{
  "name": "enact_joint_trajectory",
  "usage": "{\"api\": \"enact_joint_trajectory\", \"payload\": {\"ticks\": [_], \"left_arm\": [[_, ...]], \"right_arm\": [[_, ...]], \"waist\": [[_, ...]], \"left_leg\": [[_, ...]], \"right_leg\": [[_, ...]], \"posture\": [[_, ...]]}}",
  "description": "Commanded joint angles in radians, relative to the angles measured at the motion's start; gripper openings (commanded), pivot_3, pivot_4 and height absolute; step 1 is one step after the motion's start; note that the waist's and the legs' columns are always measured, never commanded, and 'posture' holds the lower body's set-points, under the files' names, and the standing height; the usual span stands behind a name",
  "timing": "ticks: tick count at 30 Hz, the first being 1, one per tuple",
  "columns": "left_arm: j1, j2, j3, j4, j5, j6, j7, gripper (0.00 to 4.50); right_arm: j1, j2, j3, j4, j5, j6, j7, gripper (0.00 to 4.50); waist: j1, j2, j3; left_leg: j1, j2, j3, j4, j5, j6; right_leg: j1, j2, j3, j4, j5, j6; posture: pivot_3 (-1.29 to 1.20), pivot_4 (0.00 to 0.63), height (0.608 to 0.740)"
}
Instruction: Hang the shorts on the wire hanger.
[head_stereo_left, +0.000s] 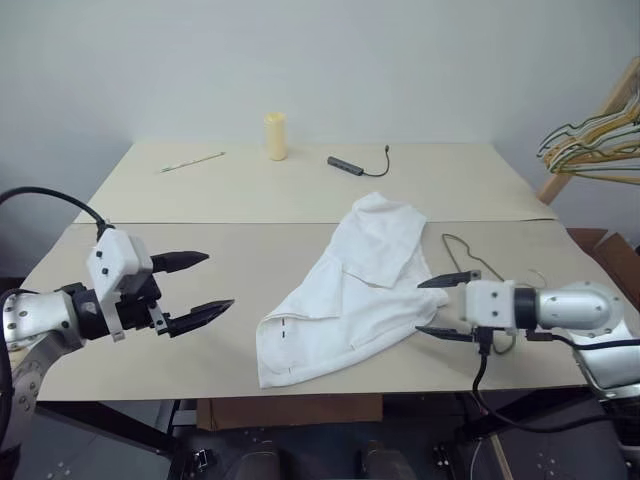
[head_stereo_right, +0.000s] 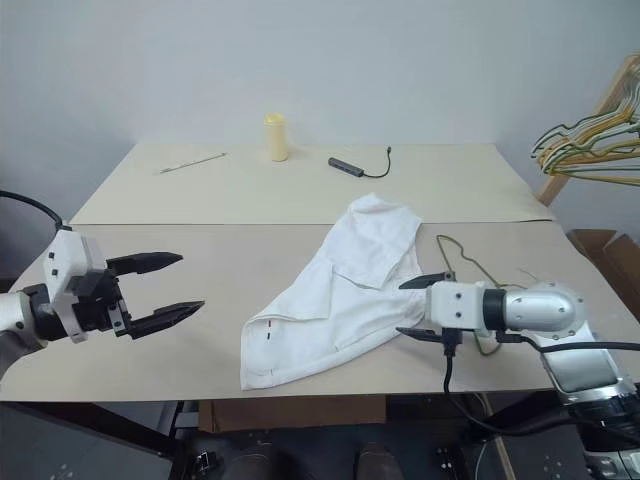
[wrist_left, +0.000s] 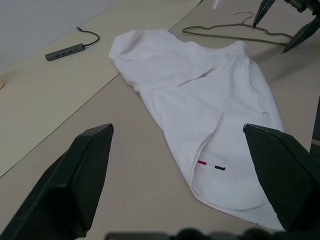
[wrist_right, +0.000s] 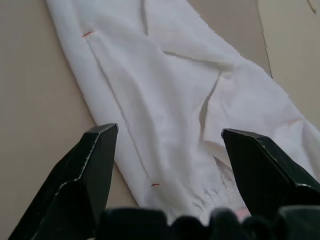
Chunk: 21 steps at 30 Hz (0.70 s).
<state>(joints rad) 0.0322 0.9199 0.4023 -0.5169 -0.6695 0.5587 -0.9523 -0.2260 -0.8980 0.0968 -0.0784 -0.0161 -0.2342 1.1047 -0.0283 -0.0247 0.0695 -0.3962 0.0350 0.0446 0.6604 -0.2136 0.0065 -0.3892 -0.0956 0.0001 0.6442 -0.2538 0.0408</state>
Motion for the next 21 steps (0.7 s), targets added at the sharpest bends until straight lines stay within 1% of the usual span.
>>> {"api": "enact_joint_trajectory", "payload": {"ticks": [1, 3, 8, 14, 21], "left_arm": [[-0.028, -0.002, -0.022, -0.033, -0.004, -0.01, 0.008, 4.5], [-0.034, -0.005, -0.035, -0.036, -0.002, -0.009, 0.013, 4.5], [-0.021, -0.02, -0.055, -0.058, 0.0, -0.01, 0.023, 4.5], [-0.013, -0.023, -0.057, -0.058, 0.001, -0.014, 0.027, 4.5], [-0.011, -0.028, -0.067, -0.064, 0.004, -0.014, 0.035, 4.5]], "right_arm": [[-0.057, 0.007, 0.066, 0.069, -0.178, -0.112, -0.09, 3.9], [-0.093, 0.0, 0.103, 0.147, -0.291, -0.176, -0.165, 3.9], [-0.18, -0.022, 0.168, 0.333, -0.48, -0.311, -0.317, 3.9], [-0.262, 0.007, 0.231, 0.481, -0.621, -0.387, -0.478, 3.9], [-0.32, 0.041, 0.277, 0.57, -0.691, -0.399, -0.585, 3.9]], "waist": [[-0.006, 0.0, 0.0], [-0.013, 0.0, 0.0], [-0.022, 0.0, 0.0], [-0.027, -0.001, 0.0], [-0.045, -0.002, 0.0]], "left_leg": [[0.0, 0.0, 0.0, 0.0, 0.0, 0.0], [0.0, 0.0, 0.001, 0.0, 0.0, 0.0], [0.001, 0.001, 0.004, 0.0, -0.001, 0.0], [0.007, 0.001, 0.008, 0.0, -0.002, 0.001], [0.009, 0.001, 0.011, 0.0, -0.002, 0.001]], "right_leg": [[0.0, 0.0, 0.0, 0.0, 0.0, 0.0], [0.0, 0.0, 0.001, 0.0, 0.0, 0.0], [-0.001, 0.001, 0.005, 0.001, 0.001, -0.001], [0.002, 0.002, 0.009, 0.001, 0.001, -0.001], [0.002, 0.002, 0.013, 0.001, 0.002, 0.0]], "posture": [[-0.06, 0.017, 0.74], [-0.06, 0.017, 0.74], [-0.05, 0.02, 0.74], [-0.05, 0.028, 0.74], [-0.04, 0.034, 0.74]]}}
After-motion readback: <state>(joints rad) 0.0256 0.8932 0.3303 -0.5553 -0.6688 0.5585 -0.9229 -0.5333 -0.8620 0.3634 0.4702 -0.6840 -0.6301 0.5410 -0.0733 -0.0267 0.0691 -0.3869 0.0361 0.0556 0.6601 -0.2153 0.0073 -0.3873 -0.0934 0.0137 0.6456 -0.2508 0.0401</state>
